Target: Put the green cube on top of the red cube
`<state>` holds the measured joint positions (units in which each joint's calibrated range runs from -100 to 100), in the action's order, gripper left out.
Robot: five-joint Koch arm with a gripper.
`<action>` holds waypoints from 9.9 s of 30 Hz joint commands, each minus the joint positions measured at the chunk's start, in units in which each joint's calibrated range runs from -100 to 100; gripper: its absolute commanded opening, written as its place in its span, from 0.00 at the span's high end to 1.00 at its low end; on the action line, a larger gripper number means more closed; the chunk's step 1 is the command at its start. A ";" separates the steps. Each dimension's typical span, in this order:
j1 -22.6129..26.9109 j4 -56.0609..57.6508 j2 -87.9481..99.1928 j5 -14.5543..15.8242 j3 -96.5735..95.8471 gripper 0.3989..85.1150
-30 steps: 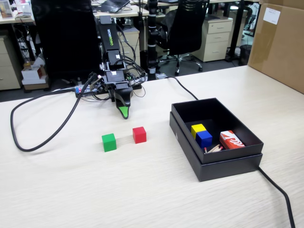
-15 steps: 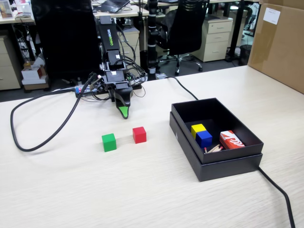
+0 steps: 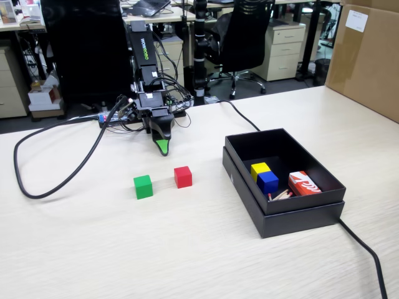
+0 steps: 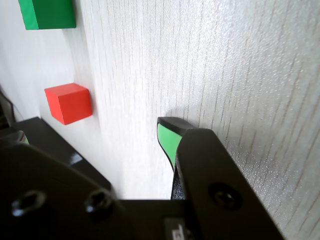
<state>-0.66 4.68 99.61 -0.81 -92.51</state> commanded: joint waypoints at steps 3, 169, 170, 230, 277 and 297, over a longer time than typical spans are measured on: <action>0.00 1.41 -0.07 -0.34 -1.77 0.41; 0.44 53.93 -77.18 3.13 93.33 0.99; 0.44 53.93 -77.29 3.17 93.33 0.99; 1.22 50.82 -81.08 3.47 89.52 0.72; 0.00 48.14 -14.64 -0.98 58.06 0.38; 1.51 18.51 -2.37 -0.63 21.89 0.39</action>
<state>0.81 29.31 95.34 -1.73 -70.88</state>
